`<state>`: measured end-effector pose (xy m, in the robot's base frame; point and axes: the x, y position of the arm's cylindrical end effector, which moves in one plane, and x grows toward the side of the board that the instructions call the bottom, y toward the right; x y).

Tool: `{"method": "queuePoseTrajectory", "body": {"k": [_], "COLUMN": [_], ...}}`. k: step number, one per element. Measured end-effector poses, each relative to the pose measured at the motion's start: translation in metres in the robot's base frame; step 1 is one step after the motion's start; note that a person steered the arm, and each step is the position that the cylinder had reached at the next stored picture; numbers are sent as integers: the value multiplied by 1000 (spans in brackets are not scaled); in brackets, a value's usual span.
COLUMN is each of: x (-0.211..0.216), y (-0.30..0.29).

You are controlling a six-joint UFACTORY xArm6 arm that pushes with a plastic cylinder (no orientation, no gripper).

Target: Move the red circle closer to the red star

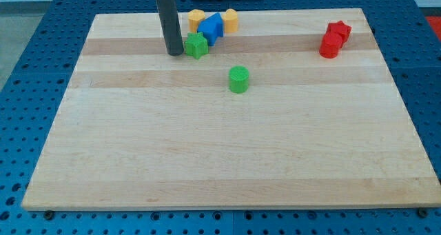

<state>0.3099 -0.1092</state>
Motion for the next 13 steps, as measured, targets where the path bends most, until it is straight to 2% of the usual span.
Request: {"method": "queuePoseTrajectory", "body": {"k": [2,4,5,7,10,11,13], "x": [84,151,140,81,25,22,55], "y": [17,103,130,130,126,125,212]}}
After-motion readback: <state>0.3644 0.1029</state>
